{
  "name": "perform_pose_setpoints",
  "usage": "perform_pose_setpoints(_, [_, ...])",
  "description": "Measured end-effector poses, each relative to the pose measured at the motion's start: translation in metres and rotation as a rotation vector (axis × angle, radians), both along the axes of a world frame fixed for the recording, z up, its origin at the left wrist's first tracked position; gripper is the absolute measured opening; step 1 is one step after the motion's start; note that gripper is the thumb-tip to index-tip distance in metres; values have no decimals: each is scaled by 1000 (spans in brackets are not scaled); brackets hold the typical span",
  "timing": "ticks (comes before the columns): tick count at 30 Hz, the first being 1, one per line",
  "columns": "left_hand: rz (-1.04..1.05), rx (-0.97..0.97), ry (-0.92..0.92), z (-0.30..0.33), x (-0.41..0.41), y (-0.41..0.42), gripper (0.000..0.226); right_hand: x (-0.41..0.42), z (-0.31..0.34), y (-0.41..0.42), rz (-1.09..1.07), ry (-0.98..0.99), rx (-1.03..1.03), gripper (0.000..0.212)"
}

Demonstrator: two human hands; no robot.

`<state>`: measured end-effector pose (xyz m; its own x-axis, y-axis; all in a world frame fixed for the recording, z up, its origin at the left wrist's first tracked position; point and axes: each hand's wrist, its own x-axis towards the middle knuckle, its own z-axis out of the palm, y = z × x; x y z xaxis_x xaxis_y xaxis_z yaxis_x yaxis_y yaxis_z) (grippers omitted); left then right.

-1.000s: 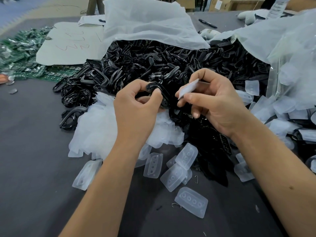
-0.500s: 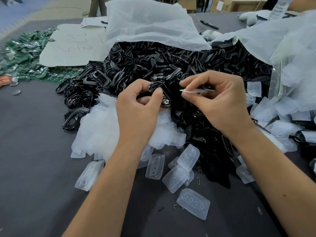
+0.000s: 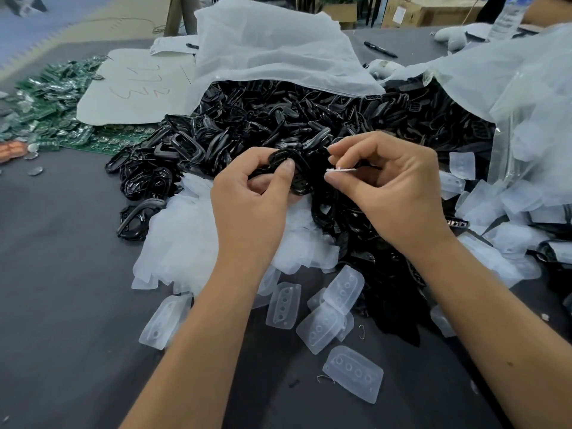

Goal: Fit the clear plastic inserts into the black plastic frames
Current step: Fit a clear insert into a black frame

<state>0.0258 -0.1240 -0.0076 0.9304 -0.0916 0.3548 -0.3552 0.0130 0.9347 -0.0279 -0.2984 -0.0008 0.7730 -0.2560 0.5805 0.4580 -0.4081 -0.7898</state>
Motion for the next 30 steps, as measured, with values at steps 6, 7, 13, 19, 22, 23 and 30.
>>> perform_pose_setpoints(6, [-16,-16,-7,1,-1,1,14,1,5,1,135,253,456,19])
perform_pose_setpoints(7, [-9,1,-15,1,-2,1,15,1,5,-1,165,291,510,27])
perform_pose_setpoints(13, [21,28,-18,0,-1,0,10,0,9,1,228,311,546,25])
perform_pose_setpoints(19, [52,64,-33,0,0,0,8,-3,11,4,174,300,497,17])
perform_pose_setpoints(22, [21,43,-20,0,0,1,8,-3,13,6,104,266,379,15])
perform_pose_setpoints(23, [16,43,-19,0,1,1,8,-3,15,7,103,245,375,15])
perform_pose_setpoints(30, [-77,-10,35,1,2,2,7,-2,21,20,64,172,284,16])
